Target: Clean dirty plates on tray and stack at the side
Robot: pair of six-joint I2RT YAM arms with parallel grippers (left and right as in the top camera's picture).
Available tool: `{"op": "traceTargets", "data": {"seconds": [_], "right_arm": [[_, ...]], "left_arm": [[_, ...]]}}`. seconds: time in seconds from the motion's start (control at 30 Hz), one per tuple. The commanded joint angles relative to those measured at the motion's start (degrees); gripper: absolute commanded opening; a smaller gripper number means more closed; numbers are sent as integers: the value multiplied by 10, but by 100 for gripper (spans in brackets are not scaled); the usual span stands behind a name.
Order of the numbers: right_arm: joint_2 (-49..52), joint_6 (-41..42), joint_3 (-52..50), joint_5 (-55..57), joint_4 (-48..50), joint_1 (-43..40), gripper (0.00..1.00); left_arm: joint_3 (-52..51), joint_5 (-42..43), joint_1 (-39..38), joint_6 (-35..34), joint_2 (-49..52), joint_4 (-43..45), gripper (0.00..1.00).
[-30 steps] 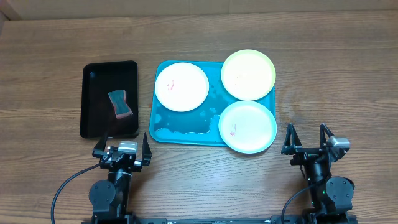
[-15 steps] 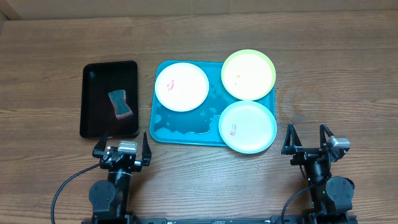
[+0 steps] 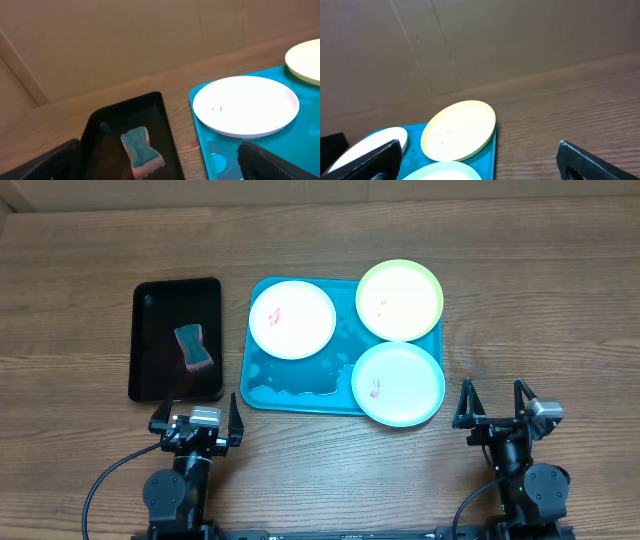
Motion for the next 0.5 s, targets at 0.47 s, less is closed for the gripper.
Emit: {"op": "traceTargets", "data": {"seconds": [0.47], "right_arm": [[-7, -2, -6, -5, 2, 4, 100]], "left_arm": [[-3, -4, -4, 9, -7, -1, 99]]}}
